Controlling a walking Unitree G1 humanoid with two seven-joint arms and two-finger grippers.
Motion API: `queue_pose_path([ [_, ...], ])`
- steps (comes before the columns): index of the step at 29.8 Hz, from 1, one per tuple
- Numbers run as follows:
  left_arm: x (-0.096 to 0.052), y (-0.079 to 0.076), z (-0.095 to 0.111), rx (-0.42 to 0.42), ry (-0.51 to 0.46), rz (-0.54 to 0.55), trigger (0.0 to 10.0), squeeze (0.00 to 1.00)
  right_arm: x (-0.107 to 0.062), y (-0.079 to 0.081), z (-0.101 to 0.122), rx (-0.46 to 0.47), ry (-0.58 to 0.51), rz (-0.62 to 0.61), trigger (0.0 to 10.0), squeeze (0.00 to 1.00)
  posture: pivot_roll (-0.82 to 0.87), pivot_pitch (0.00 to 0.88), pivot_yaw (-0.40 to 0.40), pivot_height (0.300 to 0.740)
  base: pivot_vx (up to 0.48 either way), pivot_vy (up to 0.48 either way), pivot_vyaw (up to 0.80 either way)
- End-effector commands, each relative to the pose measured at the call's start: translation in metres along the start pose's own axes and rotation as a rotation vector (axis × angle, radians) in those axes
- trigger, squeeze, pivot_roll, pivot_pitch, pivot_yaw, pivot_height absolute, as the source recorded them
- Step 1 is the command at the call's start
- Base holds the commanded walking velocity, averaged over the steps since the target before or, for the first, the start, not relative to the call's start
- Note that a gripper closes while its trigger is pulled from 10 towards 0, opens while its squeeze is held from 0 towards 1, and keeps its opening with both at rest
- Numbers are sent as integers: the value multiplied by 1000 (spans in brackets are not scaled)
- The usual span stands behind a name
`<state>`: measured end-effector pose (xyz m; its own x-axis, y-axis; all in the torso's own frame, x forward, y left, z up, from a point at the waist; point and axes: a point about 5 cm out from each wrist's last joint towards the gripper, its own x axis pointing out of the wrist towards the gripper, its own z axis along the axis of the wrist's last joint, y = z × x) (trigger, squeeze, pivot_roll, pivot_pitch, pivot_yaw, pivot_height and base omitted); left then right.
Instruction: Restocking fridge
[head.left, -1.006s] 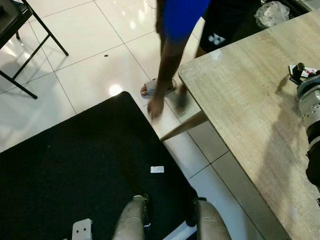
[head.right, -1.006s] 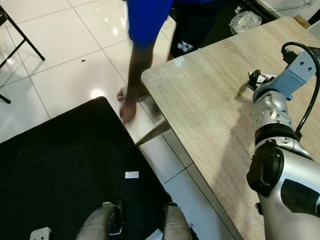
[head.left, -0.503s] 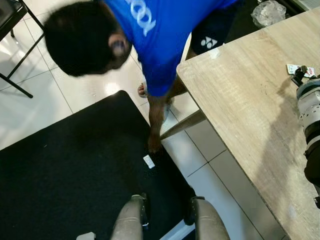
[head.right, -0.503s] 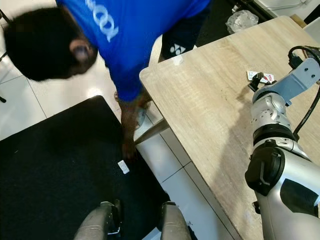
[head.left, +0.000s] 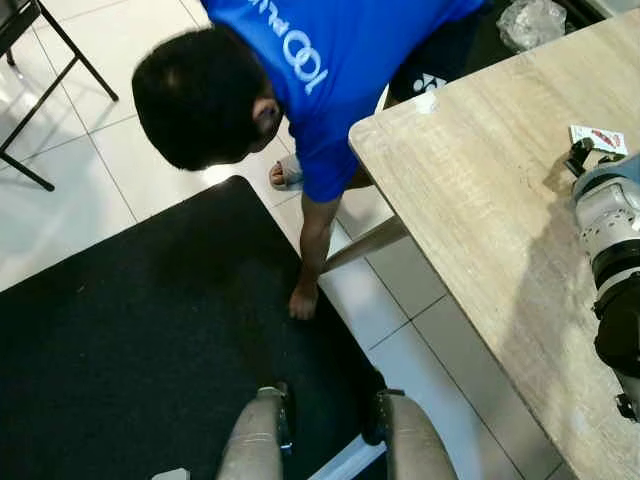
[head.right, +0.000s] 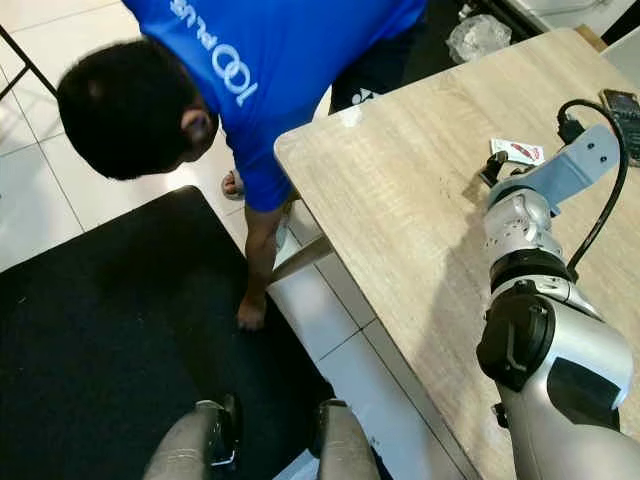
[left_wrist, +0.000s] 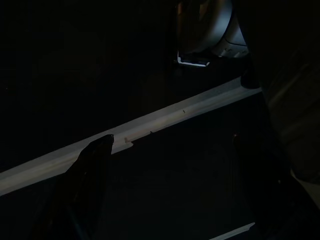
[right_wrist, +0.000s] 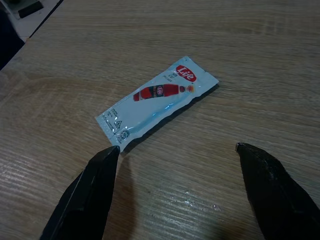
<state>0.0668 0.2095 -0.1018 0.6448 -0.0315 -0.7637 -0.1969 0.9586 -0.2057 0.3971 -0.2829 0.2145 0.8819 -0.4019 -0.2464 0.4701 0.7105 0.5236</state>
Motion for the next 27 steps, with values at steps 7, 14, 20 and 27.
queue_pose_path([
  [7,-6,33,20,-39,-89,135,10000,0,0,-2,-4,49,9,17,10000,0,106,413,-121,740,0,0,0],
  [14,-29,87,25,-148,-76,412,10000,0,1,-8,0,62,-2,8,10000,0,123,378,-107,740,0,0,0],
  [20,-35,114,61,-152,-201,532,10000,0,1,-15,5,80,-27,-5,10000,0,135,352,-104,740,0,0,0],
  [27,3,53,169,-27,-581,68,10000,0,1,-21,-1,87,-27,-29,10000,0,141,339,-104,740,0,0,0],
])
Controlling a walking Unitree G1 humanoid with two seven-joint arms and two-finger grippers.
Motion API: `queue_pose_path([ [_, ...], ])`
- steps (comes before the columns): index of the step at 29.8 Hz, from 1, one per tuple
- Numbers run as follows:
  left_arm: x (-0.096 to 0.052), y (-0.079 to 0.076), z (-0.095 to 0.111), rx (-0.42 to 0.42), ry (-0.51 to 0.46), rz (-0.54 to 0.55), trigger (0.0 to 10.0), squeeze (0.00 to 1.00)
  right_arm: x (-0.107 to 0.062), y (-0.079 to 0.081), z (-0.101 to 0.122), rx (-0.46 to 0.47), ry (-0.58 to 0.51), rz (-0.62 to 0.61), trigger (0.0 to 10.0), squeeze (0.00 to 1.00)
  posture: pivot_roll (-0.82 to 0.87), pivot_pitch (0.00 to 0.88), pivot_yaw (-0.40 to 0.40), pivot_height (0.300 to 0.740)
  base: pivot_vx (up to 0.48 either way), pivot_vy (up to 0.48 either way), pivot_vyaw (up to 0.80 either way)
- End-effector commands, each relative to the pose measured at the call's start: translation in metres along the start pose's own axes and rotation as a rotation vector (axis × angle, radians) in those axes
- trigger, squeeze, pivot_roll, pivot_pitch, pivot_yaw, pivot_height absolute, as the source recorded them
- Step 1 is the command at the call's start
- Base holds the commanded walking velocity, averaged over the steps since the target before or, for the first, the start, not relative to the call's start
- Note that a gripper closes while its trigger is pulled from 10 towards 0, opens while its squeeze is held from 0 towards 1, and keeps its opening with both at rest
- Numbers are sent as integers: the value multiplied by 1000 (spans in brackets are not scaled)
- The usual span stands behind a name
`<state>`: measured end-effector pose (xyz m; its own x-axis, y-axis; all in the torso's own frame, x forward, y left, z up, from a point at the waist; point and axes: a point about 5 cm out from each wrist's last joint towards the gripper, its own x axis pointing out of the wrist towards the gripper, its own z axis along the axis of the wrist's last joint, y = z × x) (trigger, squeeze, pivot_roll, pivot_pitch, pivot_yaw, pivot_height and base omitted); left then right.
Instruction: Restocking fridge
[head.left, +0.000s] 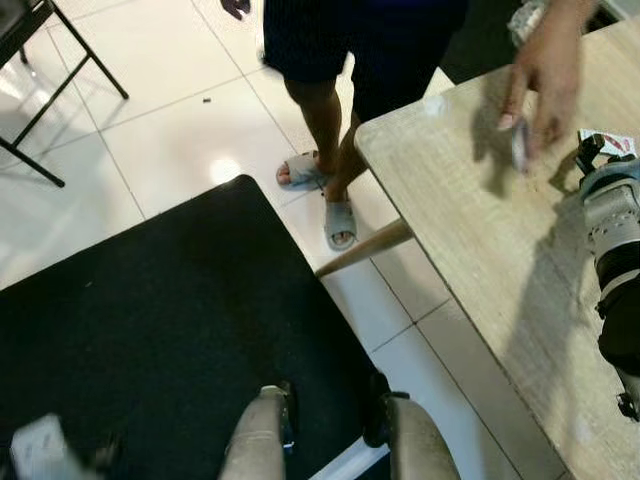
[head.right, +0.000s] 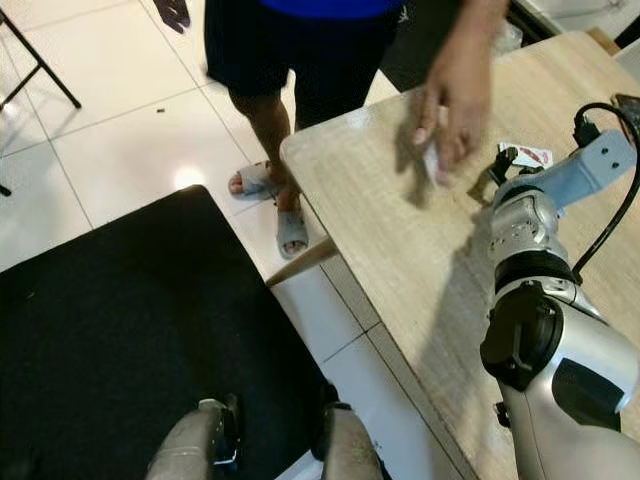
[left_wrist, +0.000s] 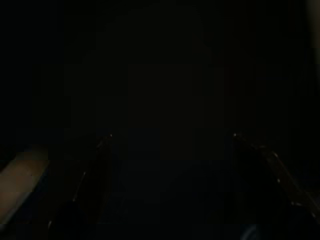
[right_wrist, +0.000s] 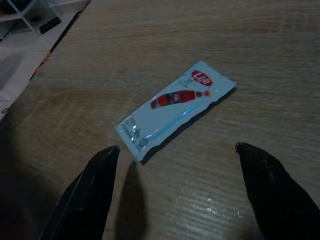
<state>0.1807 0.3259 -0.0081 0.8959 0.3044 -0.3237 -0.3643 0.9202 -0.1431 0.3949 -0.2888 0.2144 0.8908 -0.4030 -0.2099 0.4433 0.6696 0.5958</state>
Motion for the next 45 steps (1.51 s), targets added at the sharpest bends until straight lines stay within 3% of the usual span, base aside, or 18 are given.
queue_pose_path([
  [1,-2,-17,-7,-11,12,-111,10000,0,0,-16,-3,2,0,-53,10000,0,141,339,-104,740,0,0,0],
  [2,6,-37,2,6,-27,-219,10000,0,0,-16,-5,-1,3,-56,10000,0,141,339,-104,740,0,0,0],
  [3,6,-37,2,6,-27,-219,10000,0,0,-16,-5,-1,3,-56,10000,0,141,339,-104,740,0,0,0],
  [5,12,-84,11,50,-66,-435,10000,0,0,-16,-7,-4,1,-61,10000,0,140,333,-102,740,0,0,0],
  [6,12,-84,11,50,-66,-435,10000,0,0,-16,-7,-4,1,-61,10000,0,140,333,-102,740,0,0,0],
  [7,11,-111,10,80,-65,-552,10000,0,0,-16,-6,-5,-5,-61,10000,0,142,330,-103,740,0,0,0],
  [11,2,-123,-16,132,23,-599,10000,0,0,-12,0,-31,-18,-30,10000,0,141,324,-101,740,0,0,0],
  [14,0,-122,-24,137,53,-586,10000,0,0,-9,3,-51,-22,-7,10000,0,139,312,-105,740,0,0,0],
  [18,-24,-98,-72,143,265,-473,10000,0,-1,-1,34,-224,-23,115,10000,0,122,284,-113,740,0,0,0],
  [22,-45,-79,-99,137,419,-385,10000,0,-5,4,62,-333,-20,219,10000,0,76,281,-114,740,0,0,0],
  [29,-56,-77,-115,145,510,-338,10000,0,-10,0,81,-493,12,303,10000,0,38,267,-121,740,0,0,0],
  [34,-57,-78,-118,143,524,-324,10000,0,-12,-4,79,-588,73,368,10000,0,37,252,-130,740,0,0,0],
  [35,-58,-79,-120,141,533,-319,10000,0,-13,-8,76,-657,116,404,10000,0,25,242,-132,740,0,0,0],
  [40,-59,-80,-122,142,546,-313,10000,0,-15,-12,73,-717,165,449,10000,0,20,222,-134,740,0,0,0],
  [41,-61,-80,-125,148,568,-311,10000,0,-17,-15,71,-792,215,519,10000,0,20,209,-135,740,0,0,0],
  [42,-61,-80,-125,148,568,-311,10000,0,-17,-15,71,-792,215,519,10000,0,20,209,-135,740,0,0,0],
  [44,-68,-76,-131,159,610,-298,10000,0,-24,-23,61,-945,342,711,10000,0,22,184,-138,740,0,0,0],
  [45,-68,-76,-131,159,610,-298,10000,0,-24,-23,61,-945,342,711,10000,0,22,184,-138,740,0,0,0],
])
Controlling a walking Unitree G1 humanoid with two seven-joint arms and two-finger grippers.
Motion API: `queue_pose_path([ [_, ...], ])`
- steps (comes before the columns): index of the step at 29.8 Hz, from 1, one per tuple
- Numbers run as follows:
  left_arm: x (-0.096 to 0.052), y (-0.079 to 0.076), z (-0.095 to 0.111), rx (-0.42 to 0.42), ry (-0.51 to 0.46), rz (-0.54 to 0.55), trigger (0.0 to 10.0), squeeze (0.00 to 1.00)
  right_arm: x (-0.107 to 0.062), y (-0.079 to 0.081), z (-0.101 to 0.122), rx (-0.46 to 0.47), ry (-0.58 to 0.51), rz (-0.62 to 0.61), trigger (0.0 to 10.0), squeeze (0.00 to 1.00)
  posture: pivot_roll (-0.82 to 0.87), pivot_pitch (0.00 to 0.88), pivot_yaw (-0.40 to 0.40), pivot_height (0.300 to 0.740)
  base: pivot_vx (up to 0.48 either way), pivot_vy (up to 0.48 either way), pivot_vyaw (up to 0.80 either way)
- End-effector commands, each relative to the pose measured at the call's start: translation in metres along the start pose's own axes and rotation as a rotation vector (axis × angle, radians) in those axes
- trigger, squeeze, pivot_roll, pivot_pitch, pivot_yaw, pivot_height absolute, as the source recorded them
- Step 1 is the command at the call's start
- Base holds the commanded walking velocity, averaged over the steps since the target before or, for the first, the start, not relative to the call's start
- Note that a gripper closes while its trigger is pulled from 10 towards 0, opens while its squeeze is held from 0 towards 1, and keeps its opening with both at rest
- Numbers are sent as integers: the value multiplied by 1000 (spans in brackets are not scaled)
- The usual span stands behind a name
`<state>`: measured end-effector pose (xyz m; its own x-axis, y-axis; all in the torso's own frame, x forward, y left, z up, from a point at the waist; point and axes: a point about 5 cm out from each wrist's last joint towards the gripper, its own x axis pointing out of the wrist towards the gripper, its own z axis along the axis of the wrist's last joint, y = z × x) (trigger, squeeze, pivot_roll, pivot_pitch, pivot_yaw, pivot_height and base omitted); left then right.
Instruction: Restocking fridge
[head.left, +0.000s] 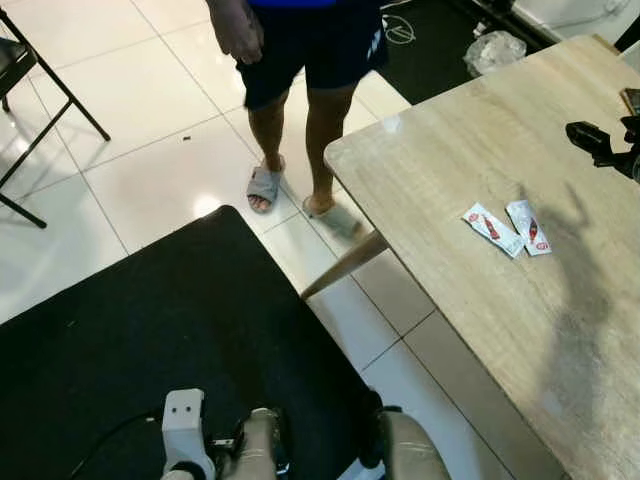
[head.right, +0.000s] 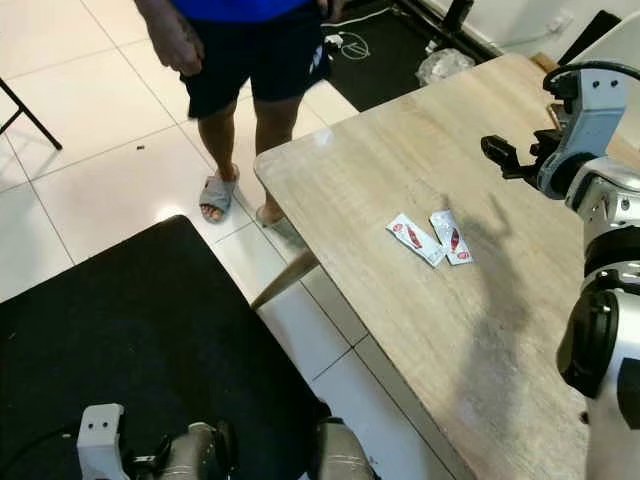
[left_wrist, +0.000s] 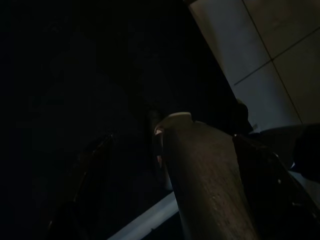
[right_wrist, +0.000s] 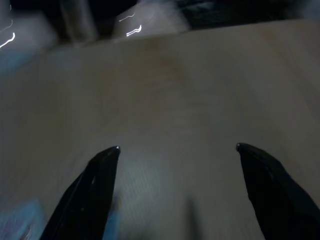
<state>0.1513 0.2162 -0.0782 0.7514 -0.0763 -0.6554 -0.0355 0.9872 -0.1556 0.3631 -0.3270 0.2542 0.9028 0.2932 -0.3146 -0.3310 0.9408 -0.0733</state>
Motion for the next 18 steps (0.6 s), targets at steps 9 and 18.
queue_pose_path([
  [9,-15,5,-34,-34,142,68,10000,0,19,40,-51,-137,171,392,10000,0,38,172,-137,740,0,0,0],
  [18,-2,22,9,-55,-34,128,10000,0,47,74,-70,-109,173,432,10000,0,40,176,-133,740,0,0,0],
])
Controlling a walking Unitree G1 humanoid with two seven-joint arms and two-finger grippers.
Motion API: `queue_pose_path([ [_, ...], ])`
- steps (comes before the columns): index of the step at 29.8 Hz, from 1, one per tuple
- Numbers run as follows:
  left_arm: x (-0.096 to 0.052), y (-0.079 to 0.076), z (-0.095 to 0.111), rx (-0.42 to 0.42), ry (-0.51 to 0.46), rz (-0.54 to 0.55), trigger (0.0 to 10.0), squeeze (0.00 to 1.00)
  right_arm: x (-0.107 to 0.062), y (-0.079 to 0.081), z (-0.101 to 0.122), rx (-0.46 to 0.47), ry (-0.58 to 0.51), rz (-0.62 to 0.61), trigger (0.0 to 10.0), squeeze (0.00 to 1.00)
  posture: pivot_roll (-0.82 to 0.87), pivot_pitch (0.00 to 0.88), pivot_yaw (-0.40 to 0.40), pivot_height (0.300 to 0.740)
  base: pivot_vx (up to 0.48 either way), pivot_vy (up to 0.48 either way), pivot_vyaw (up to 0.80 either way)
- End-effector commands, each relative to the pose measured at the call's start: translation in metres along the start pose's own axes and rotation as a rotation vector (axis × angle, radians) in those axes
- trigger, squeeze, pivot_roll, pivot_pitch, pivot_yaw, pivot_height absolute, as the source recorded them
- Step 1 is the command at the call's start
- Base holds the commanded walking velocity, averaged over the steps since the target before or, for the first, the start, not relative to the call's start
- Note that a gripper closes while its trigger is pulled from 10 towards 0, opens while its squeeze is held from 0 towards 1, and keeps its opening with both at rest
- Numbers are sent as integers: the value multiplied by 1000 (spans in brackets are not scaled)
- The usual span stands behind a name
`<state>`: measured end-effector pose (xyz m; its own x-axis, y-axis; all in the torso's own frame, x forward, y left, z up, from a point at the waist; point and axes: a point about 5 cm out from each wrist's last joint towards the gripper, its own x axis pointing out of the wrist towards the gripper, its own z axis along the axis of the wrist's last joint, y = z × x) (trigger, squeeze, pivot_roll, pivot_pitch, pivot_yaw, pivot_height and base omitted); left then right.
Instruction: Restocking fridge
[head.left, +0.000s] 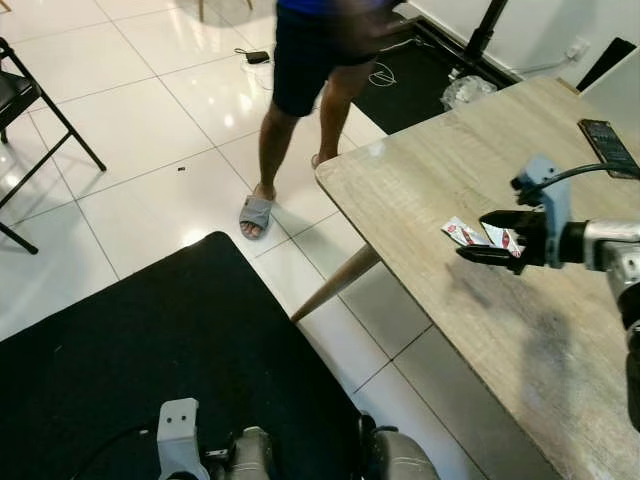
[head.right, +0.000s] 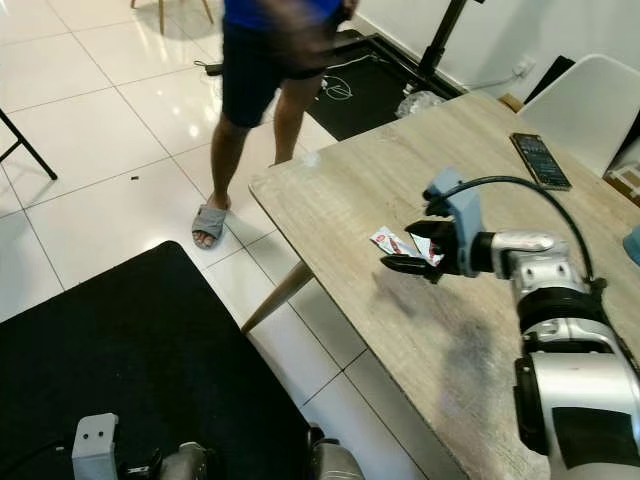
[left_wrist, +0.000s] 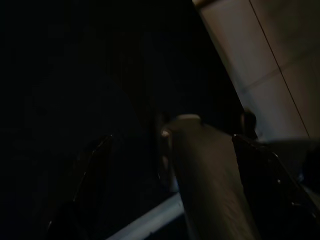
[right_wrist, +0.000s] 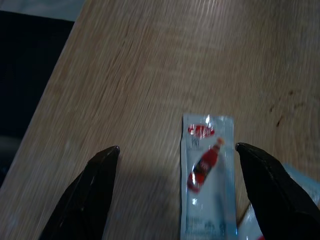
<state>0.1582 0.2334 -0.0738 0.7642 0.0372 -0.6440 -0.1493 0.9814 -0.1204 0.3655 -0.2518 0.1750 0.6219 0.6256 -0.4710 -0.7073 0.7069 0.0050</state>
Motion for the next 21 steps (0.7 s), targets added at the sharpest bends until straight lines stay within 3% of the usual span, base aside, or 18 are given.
queue_pose_path([
  [1,1,7,10,-7,-40,21,10000,0,5,4,-12,9,21,-1,10000,0,42,177,-131,740,0,0,0],
  [5,9,8,38,6,-143,8,10000,0,20,10,-19,48,24,-34,10000,0,48,177,-125,740,0,0,0],
  [10,16,2,62,47,-227,-35,10000,0,26,12,-28,120,76,-70,10000,0,51,173,-124,740,0,0,0],
  [21,18,-11,61,75,-228,-88,10000,0,14,2,-27,173,48,-148,10000,0,50,173,-122,740,0,0,0],
])
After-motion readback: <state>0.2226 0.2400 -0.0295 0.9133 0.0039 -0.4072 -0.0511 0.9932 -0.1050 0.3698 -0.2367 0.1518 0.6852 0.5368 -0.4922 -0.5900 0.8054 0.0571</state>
